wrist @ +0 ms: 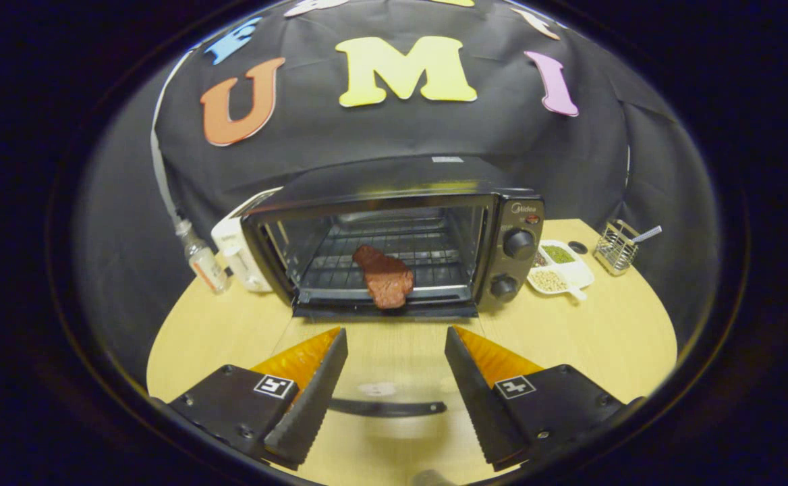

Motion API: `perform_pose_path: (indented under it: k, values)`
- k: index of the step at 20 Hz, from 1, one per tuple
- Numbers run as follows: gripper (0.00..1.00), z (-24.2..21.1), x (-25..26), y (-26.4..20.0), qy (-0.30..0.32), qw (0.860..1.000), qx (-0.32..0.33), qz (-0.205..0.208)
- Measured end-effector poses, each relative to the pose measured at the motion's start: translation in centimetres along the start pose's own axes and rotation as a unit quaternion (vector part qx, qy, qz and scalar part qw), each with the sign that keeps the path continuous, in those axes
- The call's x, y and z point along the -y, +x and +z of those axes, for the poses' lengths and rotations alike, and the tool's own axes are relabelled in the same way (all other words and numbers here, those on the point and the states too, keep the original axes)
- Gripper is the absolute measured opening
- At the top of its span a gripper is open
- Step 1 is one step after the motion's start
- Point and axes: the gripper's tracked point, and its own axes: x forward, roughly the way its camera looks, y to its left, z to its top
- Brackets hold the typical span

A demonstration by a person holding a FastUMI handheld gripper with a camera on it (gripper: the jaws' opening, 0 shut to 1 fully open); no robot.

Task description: Open the toaster oven, put the food inside, and close the toaster oven door.

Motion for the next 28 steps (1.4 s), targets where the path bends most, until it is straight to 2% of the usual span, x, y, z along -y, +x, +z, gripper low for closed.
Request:
perform_pose_path:
  k: [6, 11, 18, 28]
  values:
    - [0.93, -6.6, 1.1, -2.0, -0.027, 0.998, -0.053, 0.001]
    - [0.93, -10.7, 1.0, -1.1, -0.016, 0.996, -0.092, 0.001]
    - [0.93, -11.3, -0.2, 2.3, -0.032, 0.994, -0.105, 0.001]
    - [0.93, -11.2, 0.2, 3.9, -0.045, 0.992, -0.120, -0.005]
